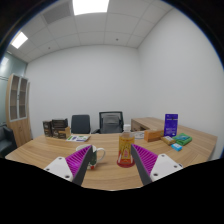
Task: Pour water
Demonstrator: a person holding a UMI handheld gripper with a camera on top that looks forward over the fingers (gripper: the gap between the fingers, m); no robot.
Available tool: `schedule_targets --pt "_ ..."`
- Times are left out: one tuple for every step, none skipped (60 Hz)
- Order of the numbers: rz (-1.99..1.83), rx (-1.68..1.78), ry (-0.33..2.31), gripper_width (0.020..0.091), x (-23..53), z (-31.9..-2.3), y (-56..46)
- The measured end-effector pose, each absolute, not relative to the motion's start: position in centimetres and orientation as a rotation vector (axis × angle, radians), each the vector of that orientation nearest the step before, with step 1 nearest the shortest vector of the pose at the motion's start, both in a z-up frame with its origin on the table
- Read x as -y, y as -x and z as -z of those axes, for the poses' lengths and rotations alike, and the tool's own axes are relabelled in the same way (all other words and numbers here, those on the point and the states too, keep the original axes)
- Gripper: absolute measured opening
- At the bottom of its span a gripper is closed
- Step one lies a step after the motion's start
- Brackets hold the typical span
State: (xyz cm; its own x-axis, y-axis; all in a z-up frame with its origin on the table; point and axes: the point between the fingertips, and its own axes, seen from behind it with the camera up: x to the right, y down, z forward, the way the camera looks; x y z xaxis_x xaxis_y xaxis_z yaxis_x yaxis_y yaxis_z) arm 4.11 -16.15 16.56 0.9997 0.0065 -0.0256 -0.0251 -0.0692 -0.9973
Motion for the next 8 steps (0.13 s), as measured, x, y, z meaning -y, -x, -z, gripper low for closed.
schedule_targets --pt "-0.027 -0.010 1.643 0.0836 17.0 -16.6 -3.8" --pt "-0.029 -0.009 1.644 0.0835 17.8 -16.6 -3.5" --pt "-0.032 -0.010 1.643 0.0836 18.6 -16.7 -3.2" --pt "-0.038 -0.014 1.641 0.0836 19.4 -16.7 -2.9" --pt "-0.044 -0.023 1.639 0.0836 20.1 -16.8 -2.7" --pt "-0.051 -0.032 1.637 0.0837 20.9 -16.8 -2.4" --pt "-0.062 -0.039 1.634 0.0837 21.6 -16.9 -2.2" --pt "-0.074 -0.042 1.630 0.0835 22.2 -16.9 -1.9"
